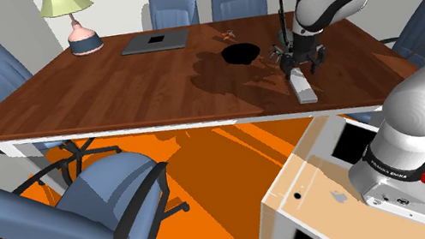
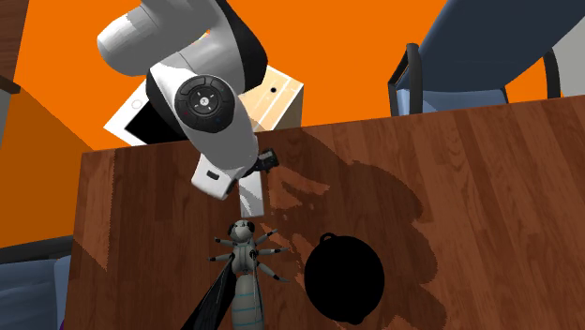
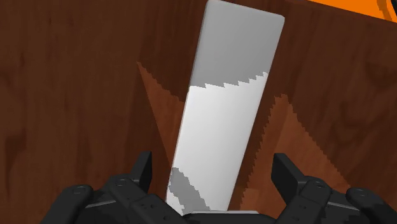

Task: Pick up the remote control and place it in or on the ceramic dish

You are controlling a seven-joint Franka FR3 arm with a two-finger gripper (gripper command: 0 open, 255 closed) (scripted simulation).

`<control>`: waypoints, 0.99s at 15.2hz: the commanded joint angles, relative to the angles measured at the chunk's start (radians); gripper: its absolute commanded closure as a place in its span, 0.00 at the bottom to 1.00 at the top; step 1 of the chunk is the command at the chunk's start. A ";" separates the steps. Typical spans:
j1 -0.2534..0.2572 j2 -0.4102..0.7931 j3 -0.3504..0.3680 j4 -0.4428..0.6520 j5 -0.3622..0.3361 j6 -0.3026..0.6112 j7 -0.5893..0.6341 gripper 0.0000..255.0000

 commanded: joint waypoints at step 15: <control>-0.001 0.052 -0.004 -0.033 -0.003 0.086 0.003 1.00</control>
